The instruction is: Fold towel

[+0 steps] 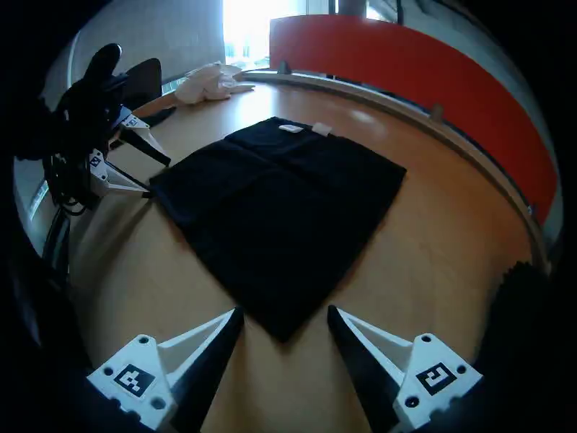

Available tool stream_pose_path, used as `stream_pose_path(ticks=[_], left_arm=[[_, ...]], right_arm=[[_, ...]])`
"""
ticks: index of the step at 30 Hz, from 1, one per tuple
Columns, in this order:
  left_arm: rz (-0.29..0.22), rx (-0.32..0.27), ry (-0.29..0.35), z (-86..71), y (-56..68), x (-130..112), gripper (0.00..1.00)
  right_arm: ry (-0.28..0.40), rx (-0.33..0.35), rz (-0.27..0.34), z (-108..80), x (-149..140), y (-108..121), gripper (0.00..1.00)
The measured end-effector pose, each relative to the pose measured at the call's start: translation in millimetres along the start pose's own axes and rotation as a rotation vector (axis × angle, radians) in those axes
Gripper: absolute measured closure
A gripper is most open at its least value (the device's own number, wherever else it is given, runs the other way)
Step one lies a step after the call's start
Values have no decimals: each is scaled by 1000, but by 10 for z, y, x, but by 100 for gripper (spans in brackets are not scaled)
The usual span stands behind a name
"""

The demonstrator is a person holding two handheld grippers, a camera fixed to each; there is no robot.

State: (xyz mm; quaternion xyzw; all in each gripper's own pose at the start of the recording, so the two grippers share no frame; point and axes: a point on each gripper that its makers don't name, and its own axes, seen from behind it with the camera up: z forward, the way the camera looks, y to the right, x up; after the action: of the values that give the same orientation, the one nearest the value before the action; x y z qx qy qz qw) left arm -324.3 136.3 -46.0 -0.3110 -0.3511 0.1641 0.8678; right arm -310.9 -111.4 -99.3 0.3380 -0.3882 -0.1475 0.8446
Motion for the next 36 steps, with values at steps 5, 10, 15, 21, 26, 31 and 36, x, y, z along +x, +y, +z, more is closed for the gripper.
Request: stream_pose_path(ticks=[5,10,15,21,26,31,36], left_arm=[[-15,16,-7,1,-14,2,16],[-24,23,-12,3,-24,2,24],[-29,26,-22,-1,-18,-1,36],[-32,28,-39,-6,-9,3,51],[-41,43,-51,-10,-32,1,76],[-68,55,-60,-25,-46,0,83],[-103,54,-64,-52,-49,16,86]], right_arm=[[-1,11,-9,15,8,-37,26],[-3,9,-3,26,15,-26,43],[-3,2,9,23,18,-19,66],[-1,-5,24,16,28,-56,76],[-2,-5,43,10,33,-60,77],[0,4,53,7,57,-82,79],[11,5,55,-6,115,-81,81]])
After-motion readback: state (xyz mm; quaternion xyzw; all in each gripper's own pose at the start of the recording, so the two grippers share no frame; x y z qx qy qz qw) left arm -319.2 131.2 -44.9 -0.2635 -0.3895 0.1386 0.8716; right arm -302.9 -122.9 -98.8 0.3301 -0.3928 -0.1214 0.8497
